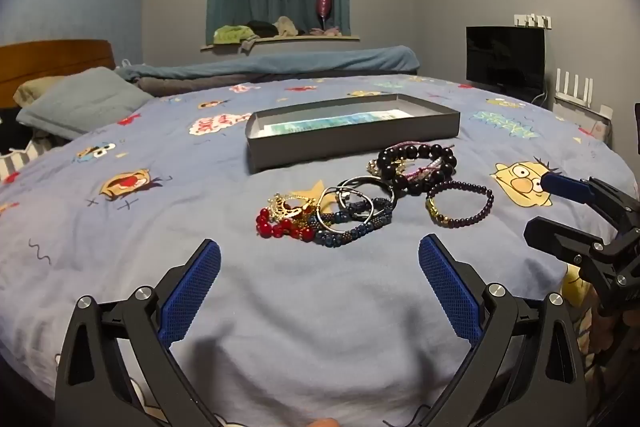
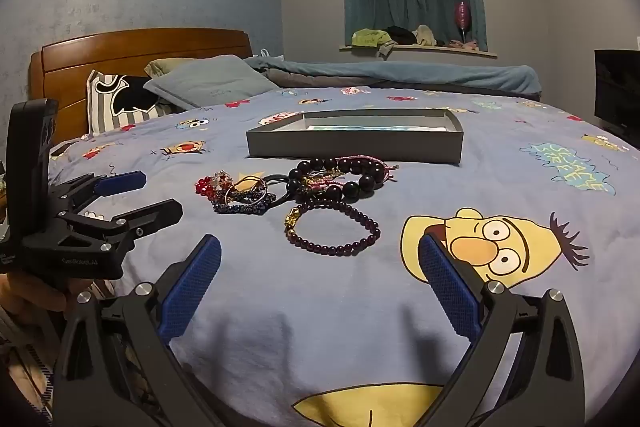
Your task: Organize jewelry
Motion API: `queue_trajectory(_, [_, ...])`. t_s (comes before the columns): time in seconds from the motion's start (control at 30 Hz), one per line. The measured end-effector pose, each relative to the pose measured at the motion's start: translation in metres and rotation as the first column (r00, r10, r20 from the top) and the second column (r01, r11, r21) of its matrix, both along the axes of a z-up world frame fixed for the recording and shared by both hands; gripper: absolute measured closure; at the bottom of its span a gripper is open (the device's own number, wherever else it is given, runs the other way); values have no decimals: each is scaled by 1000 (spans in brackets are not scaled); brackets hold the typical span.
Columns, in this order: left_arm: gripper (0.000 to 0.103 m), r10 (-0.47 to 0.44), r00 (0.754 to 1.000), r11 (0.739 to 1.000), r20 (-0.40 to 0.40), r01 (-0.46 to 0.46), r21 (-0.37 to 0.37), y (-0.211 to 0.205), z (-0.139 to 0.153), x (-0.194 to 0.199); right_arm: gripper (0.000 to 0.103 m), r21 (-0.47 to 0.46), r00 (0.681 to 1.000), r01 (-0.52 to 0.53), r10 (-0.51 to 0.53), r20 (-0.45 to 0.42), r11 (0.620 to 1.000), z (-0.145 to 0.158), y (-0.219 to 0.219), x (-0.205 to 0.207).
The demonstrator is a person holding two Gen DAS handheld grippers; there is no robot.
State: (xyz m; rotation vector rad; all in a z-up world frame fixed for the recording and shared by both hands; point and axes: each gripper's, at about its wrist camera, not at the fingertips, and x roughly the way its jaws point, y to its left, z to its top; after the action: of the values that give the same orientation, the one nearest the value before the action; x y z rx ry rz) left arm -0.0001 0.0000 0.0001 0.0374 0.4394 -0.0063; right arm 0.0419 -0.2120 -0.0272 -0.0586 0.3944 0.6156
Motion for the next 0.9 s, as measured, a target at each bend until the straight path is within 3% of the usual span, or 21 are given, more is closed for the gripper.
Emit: queue_trajectory(0.9, [4,4,1000,1000,-8,-4,-16,6,0,0,6,1,1000,0,0,7,1000,-1,0,-1])
